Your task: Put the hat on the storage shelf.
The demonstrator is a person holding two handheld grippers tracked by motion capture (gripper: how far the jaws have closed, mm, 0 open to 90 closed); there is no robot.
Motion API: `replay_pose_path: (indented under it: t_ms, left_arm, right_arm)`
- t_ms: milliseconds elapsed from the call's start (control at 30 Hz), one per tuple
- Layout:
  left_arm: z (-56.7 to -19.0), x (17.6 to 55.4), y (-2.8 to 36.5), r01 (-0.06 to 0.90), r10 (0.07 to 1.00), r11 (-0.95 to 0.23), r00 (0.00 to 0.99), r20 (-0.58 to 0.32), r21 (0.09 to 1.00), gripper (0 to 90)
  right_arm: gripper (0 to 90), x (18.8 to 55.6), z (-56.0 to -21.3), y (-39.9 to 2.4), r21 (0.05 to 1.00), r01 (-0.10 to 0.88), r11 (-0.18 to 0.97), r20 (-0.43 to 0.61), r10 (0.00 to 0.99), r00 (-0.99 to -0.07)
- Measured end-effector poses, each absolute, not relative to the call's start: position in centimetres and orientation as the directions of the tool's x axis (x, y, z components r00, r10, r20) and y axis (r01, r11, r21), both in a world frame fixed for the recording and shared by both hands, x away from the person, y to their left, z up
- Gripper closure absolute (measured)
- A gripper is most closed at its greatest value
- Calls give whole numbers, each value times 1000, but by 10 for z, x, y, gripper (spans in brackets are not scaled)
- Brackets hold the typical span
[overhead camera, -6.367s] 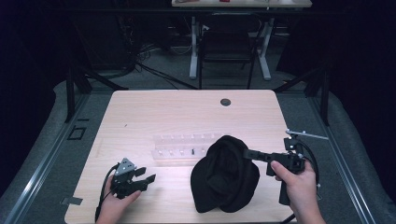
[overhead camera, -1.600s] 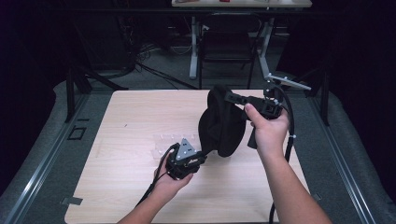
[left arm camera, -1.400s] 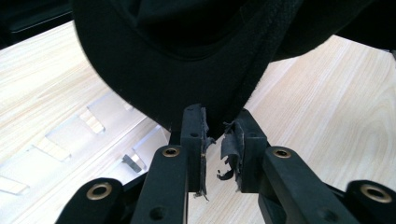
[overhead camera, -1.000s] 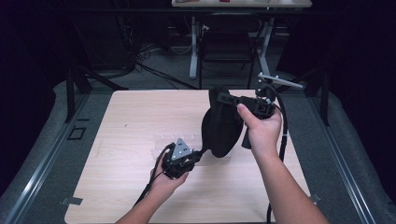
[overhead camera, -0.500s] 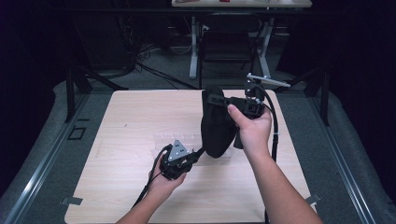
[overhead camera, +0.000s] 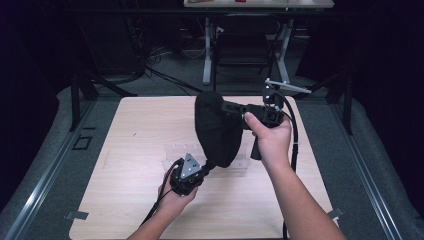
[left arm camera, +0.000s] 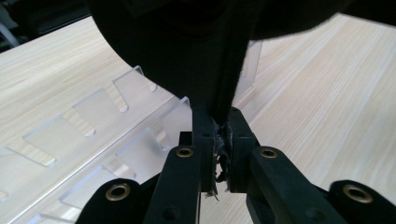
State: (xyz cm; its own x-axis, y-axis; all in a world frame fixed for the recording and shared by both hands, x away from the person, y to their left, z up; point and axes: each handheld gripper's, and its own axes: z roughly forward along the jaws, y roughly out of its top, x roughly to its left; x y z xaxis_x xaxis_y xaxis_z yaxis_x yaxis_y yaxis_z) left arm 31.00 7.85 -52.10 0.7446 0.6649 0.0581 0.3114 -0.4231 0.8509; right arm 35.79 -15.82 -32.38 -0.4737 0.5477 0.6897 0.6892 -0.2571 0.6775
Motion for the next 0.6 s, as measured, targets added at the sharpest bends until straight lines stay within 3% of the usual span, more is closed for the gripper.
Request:
replay_pose_path:
  t_ms: [600]
  left_arm:
    - [-544, 316, 88, 362, 667, -420, 745, 12, 832, 858]
  right_arm:
    - [863, 352, -338, -186, 666, 689, -284, 696, 569, -438]
